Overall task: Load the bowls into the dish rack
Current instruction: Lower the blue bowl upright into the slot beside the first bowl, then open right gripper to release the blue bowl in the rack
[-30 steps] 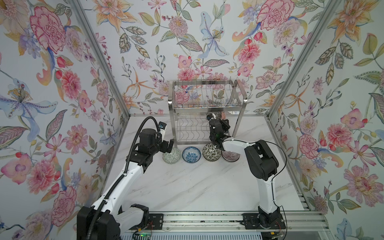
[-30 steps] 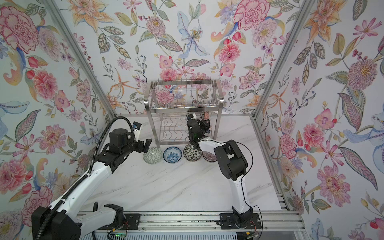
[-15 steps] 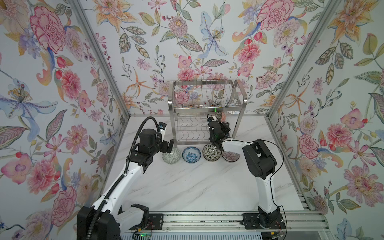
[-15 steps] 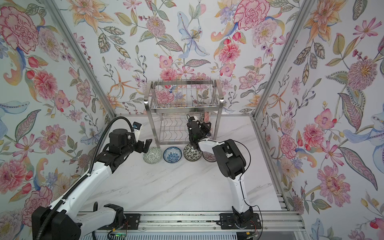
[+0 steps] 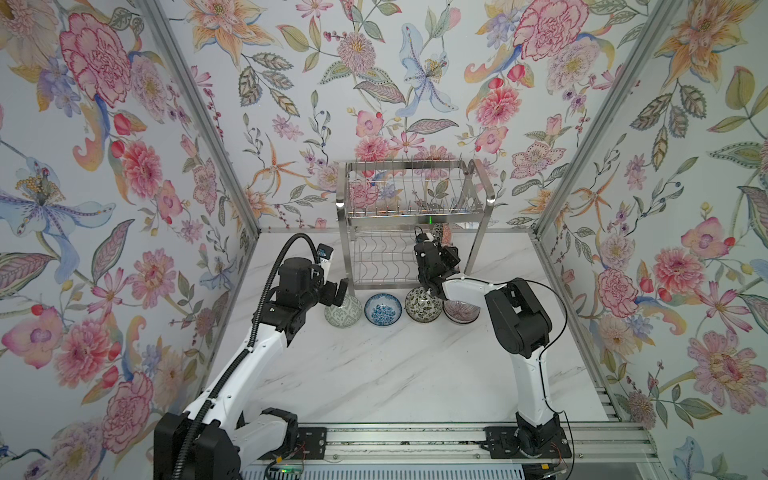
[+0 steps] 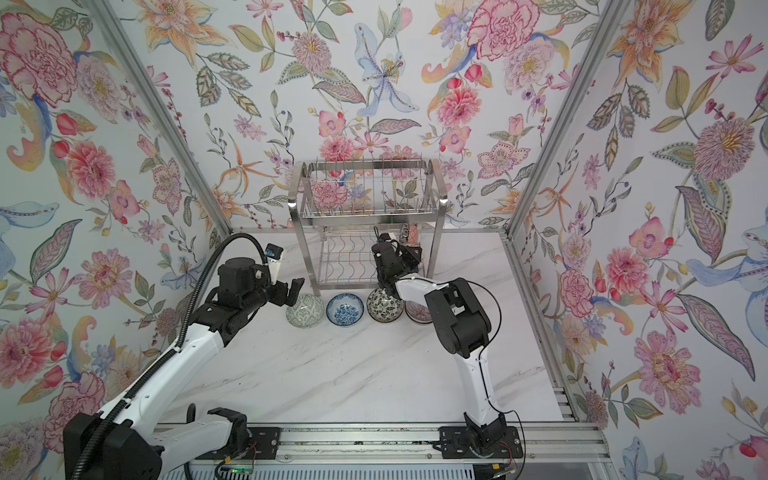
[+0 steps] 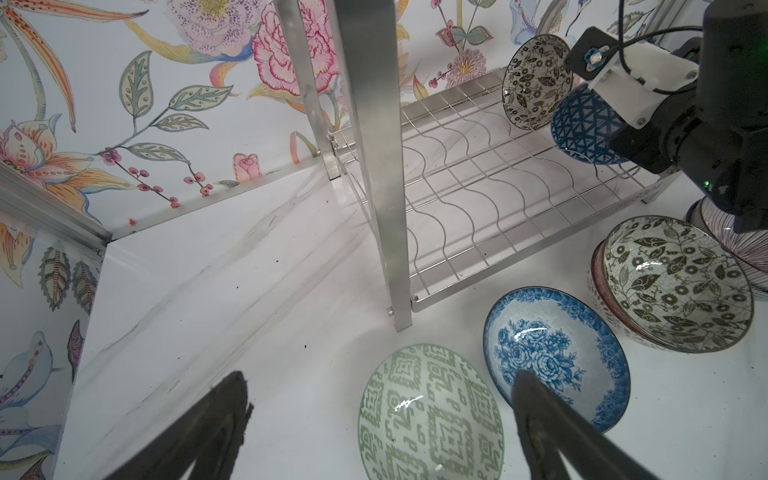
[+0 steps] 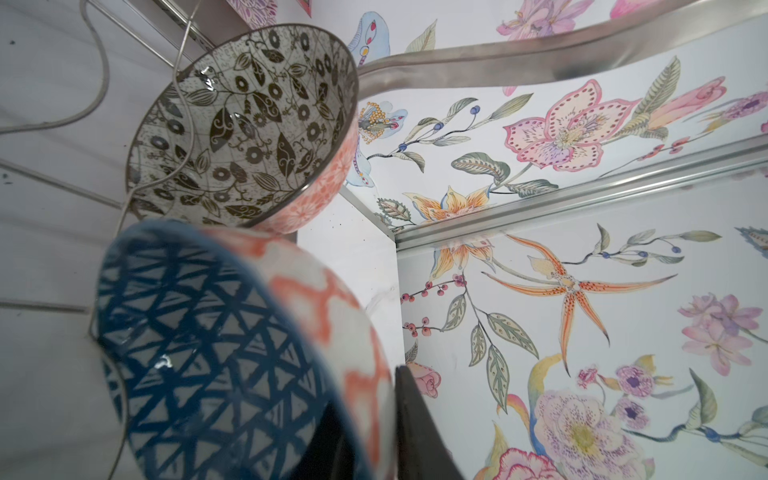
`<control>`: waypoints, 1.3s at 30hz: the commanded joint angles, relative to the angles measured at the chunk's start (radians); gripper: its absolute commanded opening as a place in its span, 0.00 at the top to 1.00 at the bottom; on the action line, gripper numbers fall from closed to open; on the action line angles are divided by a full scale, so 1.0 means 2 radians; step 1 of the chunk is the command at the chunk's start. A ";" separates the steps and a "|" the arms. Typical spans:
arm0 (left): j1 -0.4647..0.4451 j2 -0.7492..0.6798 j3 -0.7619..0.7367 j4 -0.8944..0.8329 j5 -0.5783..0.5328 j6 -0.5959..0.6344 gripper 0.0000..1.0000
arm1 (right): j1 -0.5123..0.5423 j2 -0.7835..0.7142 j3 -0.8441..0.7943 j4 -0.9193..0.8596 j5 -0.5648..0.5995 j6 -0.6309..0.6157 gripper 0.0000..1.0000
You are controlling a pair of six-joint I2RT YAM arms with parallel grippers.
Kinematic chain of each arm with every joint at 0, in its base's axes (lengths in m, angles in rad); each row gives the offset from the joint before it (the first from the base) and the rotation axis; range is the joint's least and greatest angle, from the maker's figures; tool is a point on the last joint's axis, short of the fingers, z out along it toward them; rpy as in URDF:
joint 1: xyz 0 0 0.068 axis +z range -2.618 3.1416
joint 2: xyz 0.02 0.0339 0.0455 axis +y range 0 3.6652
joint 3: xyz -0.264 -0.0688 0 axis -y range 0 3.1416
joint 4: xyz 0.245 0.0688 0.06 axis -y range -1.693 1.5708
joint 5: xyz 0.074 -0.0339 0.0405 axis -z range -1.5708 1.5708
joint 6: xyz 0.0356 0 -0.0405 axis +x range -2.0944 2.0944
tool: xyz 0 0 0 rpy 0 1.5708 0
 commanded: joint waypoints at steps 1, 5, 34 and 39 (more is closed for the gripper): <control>0.004 -0.004 -0.007 0.003 0.006 0.002 0.01 | -0.002 -0.011 0.008 -0.044 -0.013 0.045 0.77; 0.004 -0.004 -0.006 0.003 0.008 0.002 0.01 | -0.001 -0.020 0.009 -0.062 -0.019 0.060 0.70; 0.004 -0.010 -0.001 -0.002 0.015 -0.003 0.01 | 0.040 -0.134 -0.041 -0.142 -0.138 0.132 0.01; -0.008 -0.011 0.001 -0.007 0.009 -0.002 0.00 | 0.061 -0.197 -0.093 -0.140 -0.207 0.168 0.01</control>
